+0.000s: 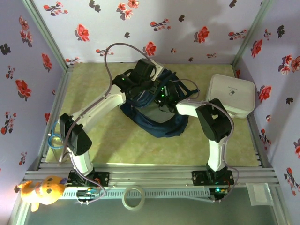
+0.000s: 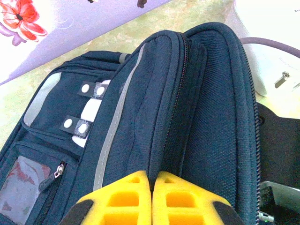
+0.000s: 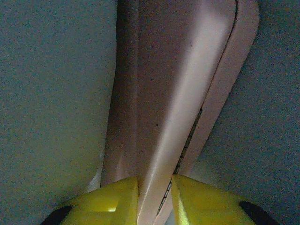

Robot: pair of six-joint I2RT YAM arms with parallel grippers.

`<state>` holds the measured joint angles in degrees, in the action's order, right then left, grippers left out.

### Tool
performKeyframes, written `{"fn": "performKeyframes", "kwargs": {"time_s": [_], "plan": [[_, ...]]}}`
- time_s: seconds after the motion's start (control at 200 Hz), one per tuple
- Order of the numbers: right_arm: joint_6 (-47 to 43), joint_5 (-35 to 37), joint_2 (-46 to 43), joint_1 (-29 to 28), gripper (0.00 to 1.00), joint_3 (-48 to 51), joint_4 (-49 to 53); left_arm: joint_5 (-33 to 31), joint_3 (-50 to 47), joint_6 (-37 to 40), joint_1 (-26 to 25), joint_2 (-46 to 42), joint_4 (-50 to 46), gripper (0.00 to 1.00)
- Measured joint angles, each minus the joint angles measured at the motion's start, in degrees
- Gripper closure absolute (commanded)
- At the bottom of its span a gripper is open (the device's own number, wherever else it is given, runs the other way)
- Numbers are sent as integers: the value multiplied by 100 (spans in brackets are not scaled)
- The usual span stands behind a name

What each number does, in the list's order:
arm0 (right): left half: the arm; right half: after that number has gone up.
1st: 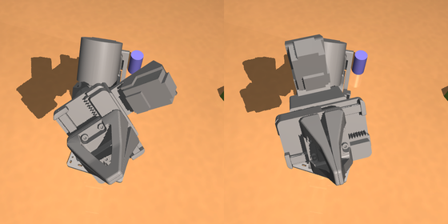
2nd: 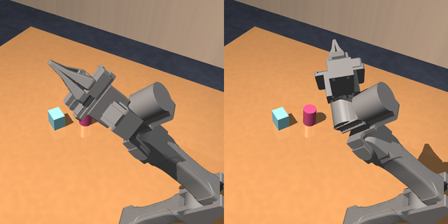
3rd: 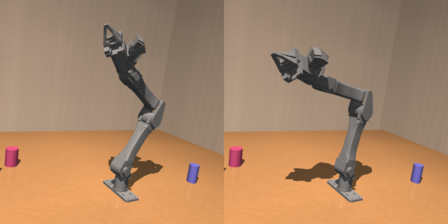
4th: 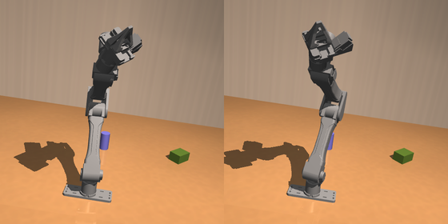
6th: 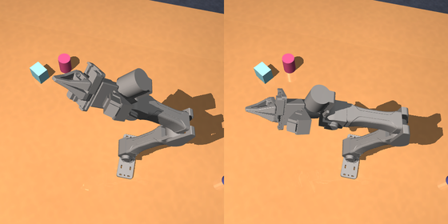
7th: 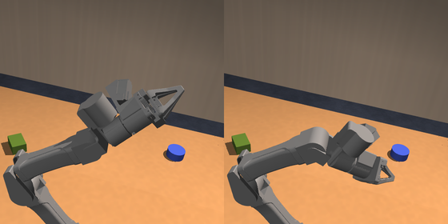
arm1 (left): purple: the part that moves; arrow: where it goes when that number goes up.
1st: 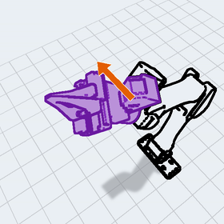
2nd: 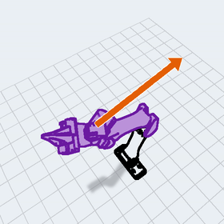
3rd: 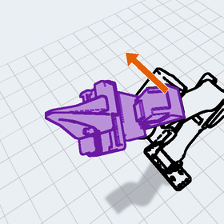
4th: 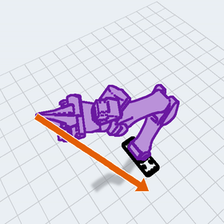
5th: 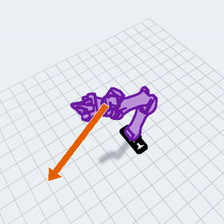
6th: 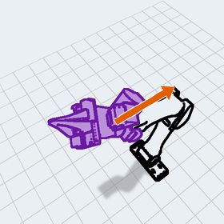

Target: Pack the student bag

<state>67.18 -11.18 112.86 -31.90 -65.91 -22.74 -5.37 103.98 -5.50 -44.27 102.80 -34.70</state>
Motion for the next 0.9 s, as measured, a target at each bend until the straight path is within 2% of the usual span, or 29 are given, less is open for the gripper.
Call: {"fn": "performKeyframes", "kwargs": {"time_s": [0.175, 0.375, 0.485, 0.605, 0.65, 0.765, 0.845, 0.9], "plan": [[-7, 24, -466, 2, 63, 597, -52, 79, -37, -24, 70, 0, 13, 100], [-74, 197, -2199, 105, 58, 1849, 205, 374, -153, -94, 127, 0, 90, 100], [-229, 680, -3246, 173, 54, 2389, 588, 704, -273, -173, 146, 0, 175, 100], [-407, 1556, -4336, 227, 48, 2820, 1270, 1084, -367, -293, 160, 28, 278, 100], [-450, 1812, -4629, 262, 44, 2903, 1510, 1209, -372, -345, 166, 66, 319, 93], [-597, 2288, -5121, 367, 36, 2944, 2065, 1488, -376, -501, 177, 197, 446, 65], [-726, 2494, -5355, 402, 32, 2944, 2404, 1620, -402, -686, 181, 238, 601, 53], [-785, 2577, -5471, 415, 28, 2944, 2581, 1685, -479, -826, 216, 234, 739, 49]]}}
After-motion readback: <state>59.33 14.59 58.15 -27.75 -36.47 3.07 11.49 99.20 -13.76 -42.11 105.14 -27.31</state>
